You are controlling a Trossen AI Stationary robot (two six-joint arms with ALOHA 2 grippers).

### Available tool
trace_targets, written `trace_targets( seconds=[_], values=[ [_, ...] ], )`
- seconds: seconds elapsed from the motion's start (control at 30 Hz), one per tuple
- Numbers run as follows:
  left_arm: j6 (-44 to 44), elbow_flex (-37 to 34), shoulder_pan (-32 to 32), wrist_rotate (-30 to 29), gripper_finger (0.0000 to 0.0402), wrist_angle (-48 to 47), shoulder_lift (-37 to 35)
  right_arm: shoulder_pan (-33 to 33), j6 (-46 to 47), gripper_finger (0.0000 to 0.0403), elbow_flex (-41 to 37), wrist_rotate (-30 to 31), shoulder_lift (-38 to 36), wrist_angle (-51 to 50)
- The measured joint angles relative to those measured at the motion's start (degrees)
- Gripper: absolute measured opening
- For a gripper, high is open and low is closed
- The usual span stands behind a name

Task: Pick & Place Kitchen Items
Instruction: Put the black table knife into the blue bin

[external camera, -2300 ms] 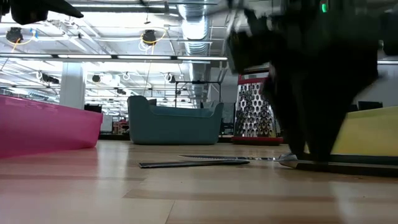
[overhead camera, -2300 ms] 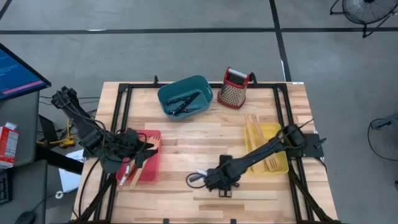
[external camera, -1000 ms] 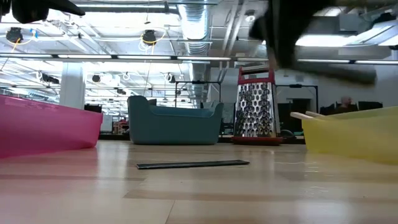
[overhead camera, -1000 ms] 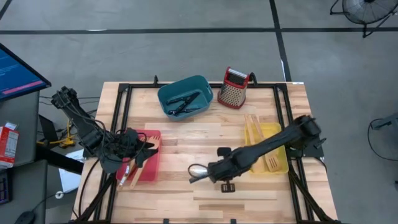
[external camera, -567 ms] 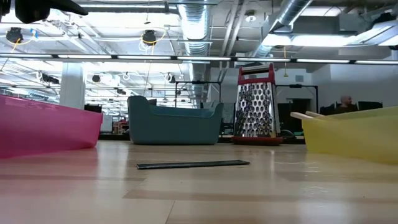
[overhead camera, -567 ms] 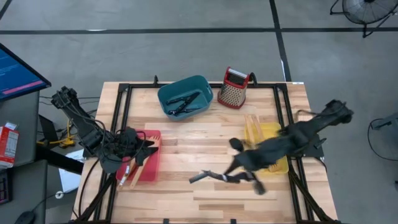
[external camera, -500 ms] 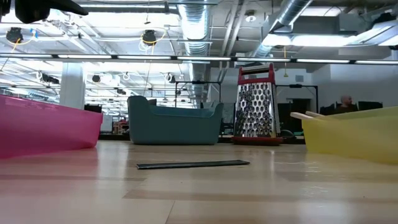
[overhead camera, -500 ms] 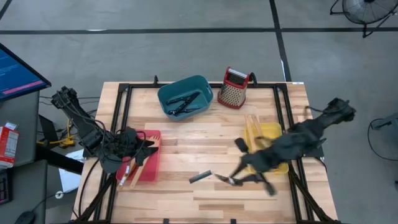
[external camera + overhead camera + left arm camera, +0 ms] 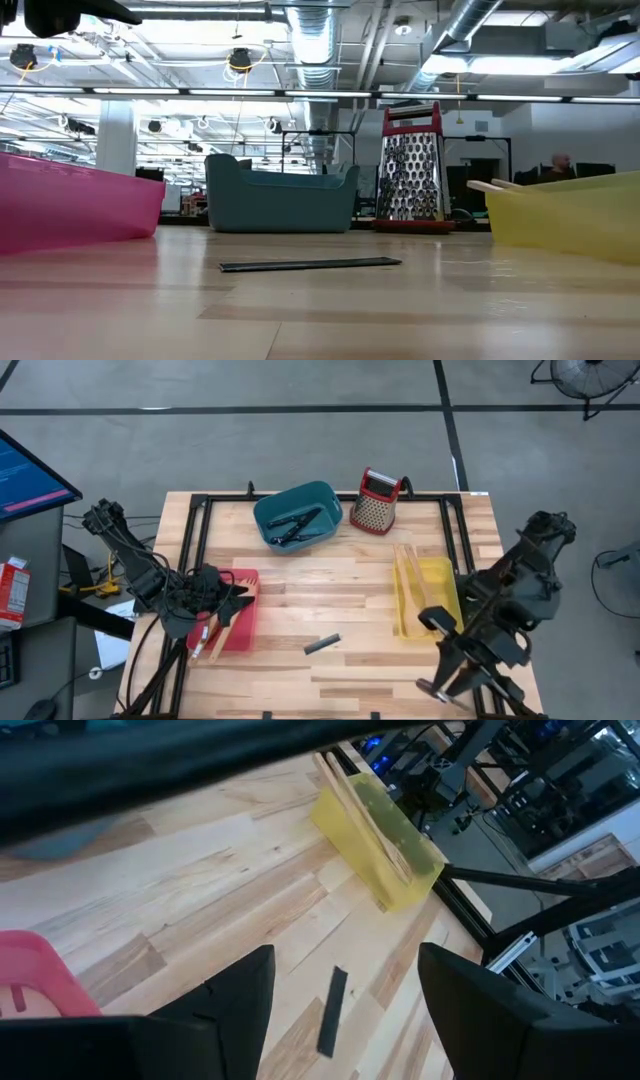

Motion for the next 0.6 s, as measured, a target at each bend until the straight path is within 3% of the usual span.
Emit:
trace_targets(
  seconds=[0.43, 0.5, 0.6],
  values=[
    [0.0, 0.0, 0.0, -0.1, 0.0227, 0.0, 0.0, 3.4, -2.8, 0.0072, 0.0, -2.6, 1.0, 2.5],
    [0.0, 0.0, 0.0, -0.1, 0.0227, 0.0, 0.0, 3.4, -2.7, 0.0072, 0.0, 0.7, 1.0, 2.0],
    [0.0, 0.0, 0.0, -0.1, 0.0227, 0.0, 0.0, 3.4, -1.3, 0.0072, 0.0, 14.0, 1.0, -1.2]
  ],
)
